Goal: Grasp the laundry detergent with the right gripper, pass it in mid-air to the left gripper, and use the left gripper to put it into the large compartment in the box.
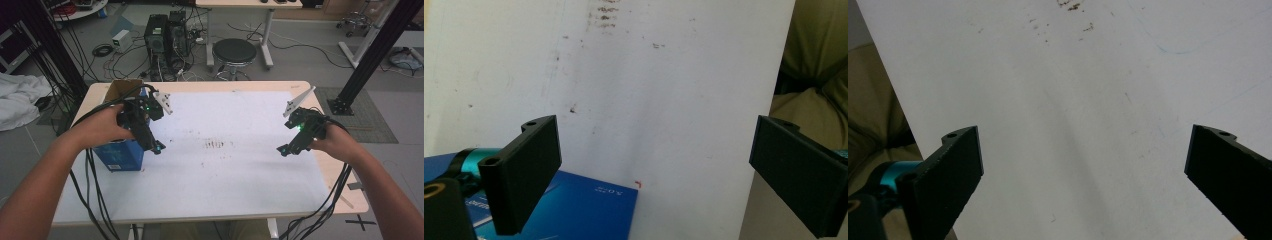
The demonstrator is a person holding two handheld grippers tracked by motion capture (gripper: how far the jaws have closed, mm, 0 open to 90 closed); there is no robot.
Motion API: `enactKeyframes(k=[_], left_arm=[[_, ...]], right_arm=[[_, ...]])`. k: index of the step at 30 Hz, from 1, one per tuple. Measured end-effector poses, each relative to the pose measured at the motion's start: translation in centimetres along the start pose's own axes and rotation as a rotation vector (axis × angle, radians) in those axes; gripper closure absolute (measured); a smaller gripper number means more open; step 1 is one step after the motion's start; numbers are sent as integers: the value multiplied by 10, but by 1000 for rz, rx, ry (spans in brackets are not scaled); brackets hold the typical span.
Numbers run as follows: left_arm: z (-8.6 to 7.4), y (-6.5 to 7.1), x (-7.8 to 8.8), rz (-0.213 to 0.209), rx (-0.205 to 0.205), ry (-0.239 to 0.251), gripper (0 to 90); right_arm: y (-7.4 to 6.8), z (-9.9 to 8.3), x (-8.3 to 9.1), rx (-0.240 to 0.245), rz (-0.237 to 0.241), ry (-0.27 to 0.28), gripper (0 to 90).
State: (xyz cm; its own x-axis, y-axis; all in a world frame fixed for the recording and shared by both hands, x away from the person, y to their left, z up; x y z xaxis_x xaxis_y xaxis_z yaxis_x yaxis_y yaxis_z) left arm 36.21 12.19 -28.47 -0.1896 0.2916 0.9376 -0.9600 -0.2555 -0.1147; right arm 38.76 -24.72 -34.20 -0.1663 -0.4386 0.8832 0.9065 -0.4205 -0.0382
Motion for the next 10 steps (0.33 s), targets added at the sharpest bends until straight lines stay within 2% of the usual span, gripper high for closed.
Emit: enactKeyframes(k=[10], left_arm=[[-1, 0, 1, 4, 0, 3, 65]], right_arm=[[0, 0, 1, 0, -6, 2, 12]])
Point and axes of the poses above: each handheld gripper's, and its own axes: x roughly backward along the jaws, z roughly out of its top, y roughly to its right, the point moved 6 cm from there along -x, roughly forward along the jaws, and after that the axes turned 2 degrees about z, right-handed, at the moved point
